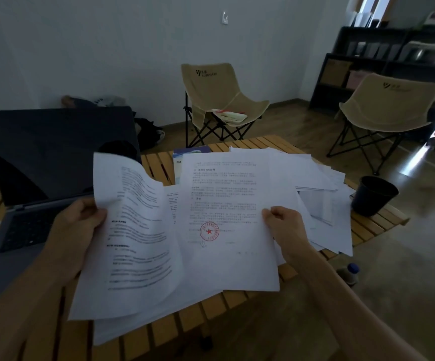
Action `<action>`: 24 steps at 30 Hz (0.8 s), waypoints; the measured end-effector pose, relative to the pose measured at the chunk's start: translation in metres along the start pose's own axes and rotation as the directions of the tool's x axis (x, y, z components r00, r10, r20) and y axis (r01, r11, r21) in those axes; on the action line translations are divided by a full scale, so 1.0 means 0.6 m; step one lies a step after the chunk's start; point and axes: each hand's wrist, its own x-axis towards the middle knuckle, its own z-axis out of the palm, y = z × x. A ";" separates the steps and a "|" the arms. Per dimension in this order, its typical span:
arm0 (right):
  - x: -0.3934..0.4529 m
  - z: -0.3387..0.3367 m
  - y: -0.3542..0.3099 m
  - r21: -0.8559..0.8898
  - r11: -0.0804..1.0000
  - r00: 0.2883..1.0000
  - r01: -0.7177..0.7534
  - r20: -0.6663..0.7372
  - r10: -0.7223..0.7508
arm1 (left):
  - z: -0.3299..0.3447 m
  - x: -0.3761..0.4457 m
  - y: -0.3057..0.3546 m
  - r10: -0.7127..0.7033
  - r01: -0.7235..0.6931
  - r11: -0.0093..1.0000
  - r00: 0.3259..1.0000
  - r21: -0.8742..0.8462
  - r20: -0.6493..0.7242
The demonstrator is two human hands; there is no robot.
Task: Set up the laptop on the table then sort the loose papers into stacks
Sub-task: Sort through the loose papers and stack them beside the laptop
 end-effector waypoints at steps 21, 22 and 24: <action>-0.051 0.077 -0.015 0.086 0.996 0.970 -0.037 0.242 0.015 | 0.084 -0.001 -0.066 -0.238 0.239 0.958 0.971 0.160 -0.026; -0.051 0.080 -0.011 0.069 0.996 0.972 -0.048 0.231 0.030 | 0.083 -0.003 -0.063 -0.256 0.254 0.959 0.967 0.128 0.000; -0.048 0.085 -0.003 0.052 0.996 0.972 -0.074 0.226 0.060 | 0.083 -0.007 -0.059 -0.190 0.181 0.965 0.981 0.191 0.033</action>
